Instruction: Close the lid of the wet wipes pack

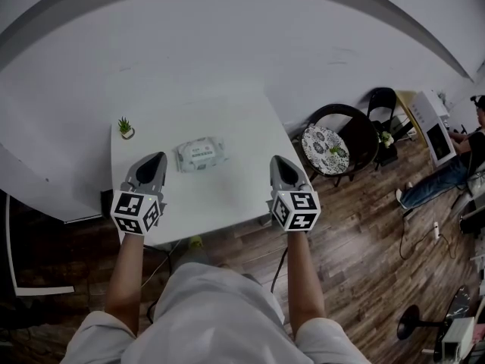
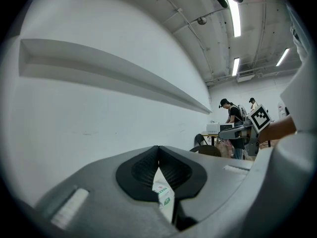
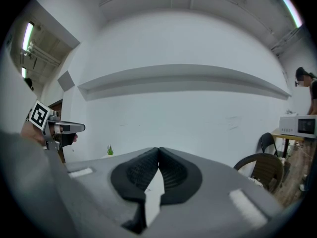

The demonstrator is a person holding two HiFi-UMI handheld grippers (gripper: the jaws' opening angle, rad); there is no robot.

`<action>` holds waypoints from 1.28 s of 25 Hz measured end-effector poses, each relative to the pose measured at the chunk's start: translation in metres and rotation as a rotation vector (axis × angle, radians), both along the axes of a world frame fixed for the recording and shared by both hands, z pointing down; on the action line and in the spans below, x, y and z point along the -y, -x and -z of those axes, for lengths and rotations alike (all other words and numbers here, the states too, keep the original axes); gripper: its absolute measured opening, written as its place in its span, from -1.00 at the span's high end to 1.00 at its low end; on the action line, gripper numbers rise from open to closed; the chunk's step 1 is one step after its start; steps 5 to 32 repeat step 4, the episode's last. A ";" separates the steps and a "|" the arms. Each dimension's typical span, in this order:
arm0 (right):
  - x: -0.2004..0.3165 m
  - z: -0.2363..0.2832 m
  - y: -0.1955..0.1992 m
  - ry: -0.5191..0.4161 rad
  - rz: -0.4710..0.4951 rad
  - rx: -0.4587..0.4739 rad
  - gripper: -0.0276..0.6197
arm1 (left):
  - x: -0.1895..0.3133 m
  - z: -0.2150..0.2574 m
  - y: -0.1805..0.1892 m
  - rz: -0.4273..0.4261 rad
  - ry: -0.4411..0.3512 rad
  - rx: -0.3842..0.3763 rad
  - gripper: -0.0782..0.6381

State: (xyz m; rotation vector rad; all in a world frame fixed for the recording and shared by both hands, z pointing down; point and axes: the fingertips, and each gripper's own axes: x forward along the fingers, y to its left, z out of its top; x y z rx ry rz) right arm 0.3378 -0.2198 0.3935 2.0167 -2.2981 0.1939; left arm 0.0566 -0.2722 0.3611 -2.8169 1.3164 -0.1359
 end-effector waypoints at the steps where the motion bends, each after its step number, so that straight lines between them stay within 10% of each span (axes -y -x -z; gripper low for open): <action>1: 0.000 0.001 0.000 -0.003 0.000 -0.002 0.91 | 0.000 0.000 -0.001 -0.001 -0.001 -0.001 0.76; 32: -0.001 0.002 0.000 -0.010 -0.002 -0.007 0.91 | 0.000 0.000 -0.002 -0.005 -0.004 -0.004 0.76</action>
